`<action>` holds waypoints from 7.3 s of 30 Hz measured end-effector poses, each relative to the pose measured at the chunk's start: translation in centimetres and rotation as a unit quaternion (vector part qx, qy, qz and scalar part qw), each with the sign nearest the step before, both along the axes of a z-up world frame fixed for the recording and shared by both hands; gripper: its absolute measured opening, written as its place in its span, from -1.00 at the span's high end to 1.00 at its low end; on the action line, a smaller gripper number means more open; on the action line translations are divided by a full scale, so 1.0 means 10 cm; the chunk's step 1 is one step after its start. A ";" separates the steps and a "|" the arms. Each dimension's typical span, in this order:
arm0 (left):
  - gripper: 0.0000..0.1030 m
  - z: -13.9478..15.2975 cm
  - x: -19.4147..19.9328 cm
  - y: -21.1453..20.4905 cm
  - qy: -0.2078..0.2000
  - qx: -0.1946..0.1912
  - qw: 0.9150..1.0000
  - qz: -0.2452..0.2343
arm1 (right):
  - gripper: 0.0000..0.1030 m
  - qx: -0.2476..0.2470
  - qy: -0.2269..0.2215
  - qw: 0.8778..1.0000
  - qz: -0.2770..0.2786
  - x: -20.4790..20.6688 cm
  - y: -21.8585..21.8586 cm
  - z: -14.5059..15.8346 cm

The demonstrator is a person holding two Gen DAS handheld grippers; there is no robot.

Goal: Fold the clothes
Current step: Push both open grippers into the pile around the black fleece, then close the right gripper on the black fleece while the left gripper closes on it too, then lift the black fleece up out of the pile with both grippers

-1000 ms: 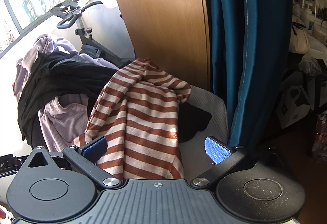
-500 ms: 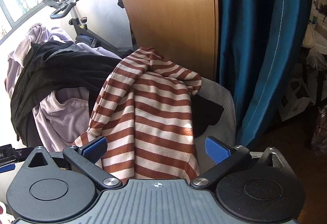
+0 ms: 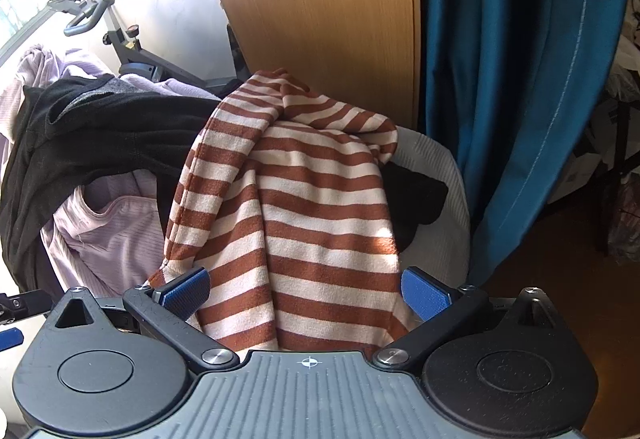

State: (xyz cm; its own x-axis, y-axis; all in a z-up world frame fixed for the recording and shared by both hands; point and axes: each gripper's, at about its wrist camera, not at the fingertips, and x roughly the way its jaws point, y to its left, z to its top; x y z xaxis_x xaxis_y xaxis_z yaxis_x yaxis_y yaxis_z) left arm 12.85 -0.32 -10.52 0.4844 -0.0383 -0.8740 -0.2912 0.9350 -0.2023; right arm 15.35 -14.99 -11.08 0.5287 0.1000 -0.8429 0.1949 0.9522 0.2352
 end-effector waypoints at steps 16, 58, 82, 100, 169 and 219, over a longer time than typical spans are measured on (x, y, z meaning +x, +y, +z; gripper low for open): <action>-0.99 -0.38 0.63 0.05 -0.015 0.077 0.997 -0.007 | -0.99 -0.060 -0.034 0.996 0.057 0.98 0.41 -0.18; -1.00 -1.07 0.44 -0.19 0.007 0.112 0.992 0.055 | -0.99 0.013 0.059 0.991 0.118 1.02 0.17 -1.27; -0.94 0.59 0.52 0.50 -0.210 0.204 0.955 0.044 | -0.98 0.057 -0.174 0.943 0.278 1.78 1.36 0.14; -0.94 0.12 1.20 0.13 -0.190 0.255 0.931 -0.181 | 0.94 0.098 -0.204 0.969 0.100 1.58 0.49 0.45; 0.76 2.88 -0.61 0.65 -0.565 0.045 0.823 -0.028 | 0.84 0.246 -0.487 0.811 0.213 0.68 -0.36 3.26; 0.81 1.83 -0.36 0.45 -0.475 -0.086 0.871 -0.092 | 0.72 0.154 -0.355 0.908 0.162 0.82 0.09 2.02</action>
